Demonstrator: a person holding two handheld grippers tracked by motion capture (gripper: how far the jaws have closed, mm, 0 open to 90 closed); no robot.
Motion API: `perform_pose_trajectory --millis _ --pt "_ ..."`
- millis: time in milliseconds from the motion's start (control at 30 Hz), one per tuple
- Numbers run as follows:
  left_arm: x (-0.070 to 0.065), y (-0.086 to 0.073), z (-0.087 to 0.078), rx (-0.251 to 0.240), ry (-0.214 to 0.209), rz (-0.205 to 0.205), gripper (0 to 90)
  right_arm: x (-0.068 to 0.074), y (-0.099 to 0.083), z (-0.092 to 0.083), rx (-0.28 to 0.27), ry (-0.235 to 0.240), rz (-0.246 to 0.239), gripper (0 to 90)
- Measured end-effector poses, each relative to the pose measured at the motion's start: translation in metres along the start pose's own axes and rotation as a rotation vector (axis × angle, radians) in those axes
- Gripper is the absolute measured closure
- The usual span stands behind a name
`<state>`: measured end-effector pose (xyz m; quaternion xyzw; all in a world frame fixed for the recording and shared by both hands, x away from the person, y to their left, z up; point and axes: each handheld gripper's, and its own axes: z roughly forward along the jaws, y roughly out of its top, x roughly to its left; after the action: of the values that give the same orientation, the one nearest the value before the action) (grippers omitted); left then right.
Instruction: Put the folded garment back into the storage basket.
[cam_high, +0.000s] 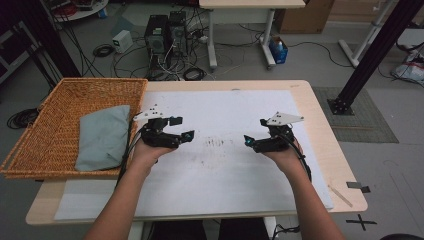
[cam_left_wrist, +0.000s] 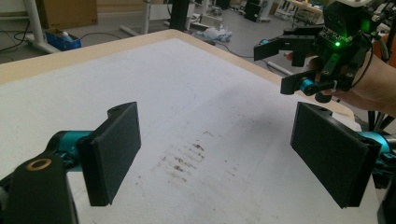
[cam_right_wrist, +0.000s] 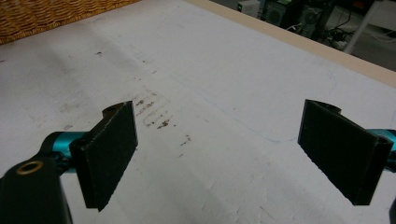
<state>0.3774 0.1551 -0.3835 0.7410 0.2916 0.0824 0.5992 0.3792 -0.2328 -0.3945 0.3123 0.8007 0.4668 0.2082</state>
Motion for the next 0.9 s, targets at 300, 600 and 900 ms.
perform_pose_trajectory --millis 300,600,900 --pt "0.0039 -0.0044 -0.0020 0.000 -0.002 -0.016 16.1 0.0002 -0.0009 0.0037 0.004 0.011 0.004 11.9" --pt "0.0045 -0.0065 -0.0050 0.002 -0.007 -0.020 16.1 0.0027 -0.0014 0.0041 -0.017 0.082 0.025 11.9" --pt "0.0045 -0.0073 -0.0028 0.005 -0.006 -0.022 16.1 0.0033 -0.0017 0.0028 -0.020 0.090 0.023 11.9"
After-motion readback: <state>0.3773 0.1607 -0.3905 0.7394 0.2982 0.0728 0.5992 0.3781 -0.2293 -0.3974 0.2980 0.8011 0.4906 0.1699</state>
